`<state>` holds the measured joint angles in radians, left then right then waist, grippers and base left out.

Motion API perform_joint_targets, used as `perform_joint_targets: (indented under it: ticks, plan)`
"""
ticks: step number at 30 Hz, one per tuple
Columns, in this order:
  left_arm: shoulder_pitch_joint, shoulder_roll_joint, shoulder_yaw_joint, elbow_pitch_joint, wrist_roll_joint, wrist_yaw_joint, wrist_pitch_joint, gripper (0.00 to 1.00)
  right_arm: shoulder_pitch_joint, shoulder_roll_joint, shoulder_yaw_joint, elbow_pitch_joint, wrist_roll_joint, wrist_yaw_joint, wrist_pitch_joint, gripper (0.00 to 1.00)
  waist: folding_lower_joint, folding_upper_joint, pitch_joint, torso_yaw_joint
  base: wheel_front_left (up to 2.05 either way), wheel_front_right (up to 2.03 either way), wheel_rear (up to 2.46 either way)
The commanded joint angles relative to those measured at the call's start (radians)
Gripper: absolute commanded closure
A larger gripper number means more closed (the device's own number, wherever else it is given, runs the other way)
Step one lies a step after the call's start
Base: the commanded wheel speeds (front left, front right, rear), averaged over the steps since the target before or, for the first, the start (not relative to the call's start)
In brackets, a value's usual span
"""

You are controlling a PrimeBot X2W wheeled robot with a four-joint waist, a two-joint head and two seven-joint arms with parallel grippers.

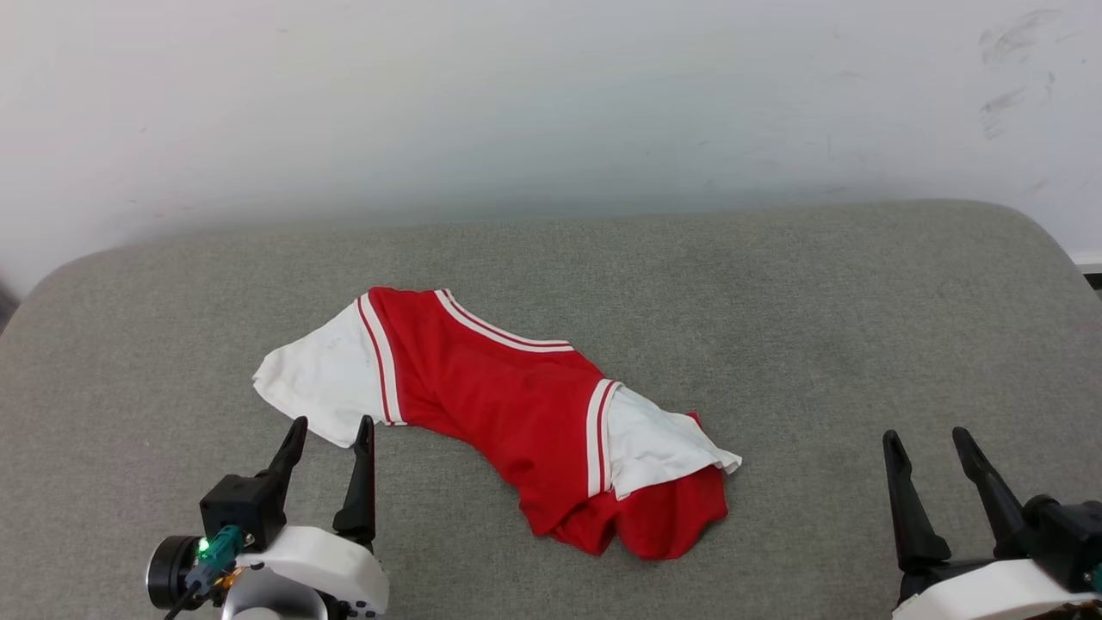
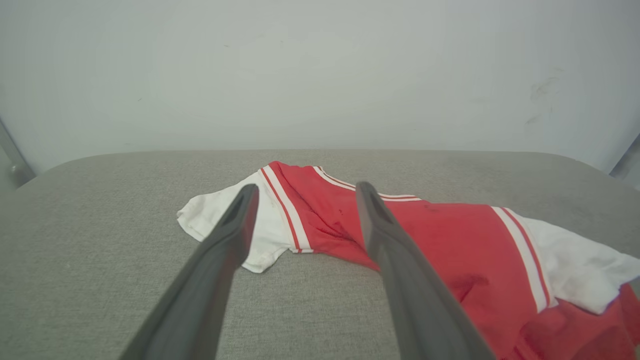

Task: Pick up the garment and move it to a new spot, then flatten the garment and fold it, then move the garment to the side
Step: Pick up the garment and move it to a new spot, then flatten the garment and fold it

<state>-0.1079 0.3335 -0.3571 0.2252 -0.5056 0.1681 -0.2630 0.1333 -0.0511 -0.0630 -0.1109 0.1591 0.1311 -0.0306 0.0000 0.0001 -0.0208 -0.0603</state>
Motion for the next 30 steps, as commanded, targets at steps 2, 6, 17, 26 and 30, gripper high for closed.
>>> perform_joint_targets:
  ticks: [2, 6, 17, 26, 30]
  plan:
    - [0.0, 0.002, 0.002, -0.013, 0.005, 0.001, -0.002, 0.0, 0.005, 0.001, -0.002, -0.006, 0.011, -0.001, 0.004, 0.0, 0.0, -0.0001, 0.001, 0.001, 0.0, 0.0, 0.0]
    - [-0.011, 0.004, 0.0, -0.019, 0.008, -0.002, -0.002, 0.0, 0.005, 0.001, -0.006, -0.001, 0.015, -0.001, 0.012, 0.0, 0.0, -0.0001, 0.004, 0.002, 0.0, 0.0, 0.0]
    - [-0.067, -0.024, 0.002, -0.064, 0.025, -0.007, -0.002, 0.0, -0.162, -0.049, 0.025, 0.05, 0.16, -0.001, 0.342, 0.0, 0.0, -0.0001, 0.068, 0.075, 0.0, 0.0, 0.0]
    - [-0.115, -0.07, -0.002, -0.08, 0.056, -0.036, -0.003, 0.0, -0.334, -0.171, 0.209, 0.15, 0.285, -0.001, 0.671, 0.0, 0.0, -0.0001, 0.119, 0.153, 0.0, 0.0, 0.0]
    - [-0.123, -0.087, 0.013, -0.082, 0.07, -0.046, -0.003, 0.0, -0.389, -0.196, 0.273, 0.204, 0.322, -0.001, 0.742, 0.0, 0.0, -0.0001, 0.136, 0.176, 0.0, 0.0, 0.0]
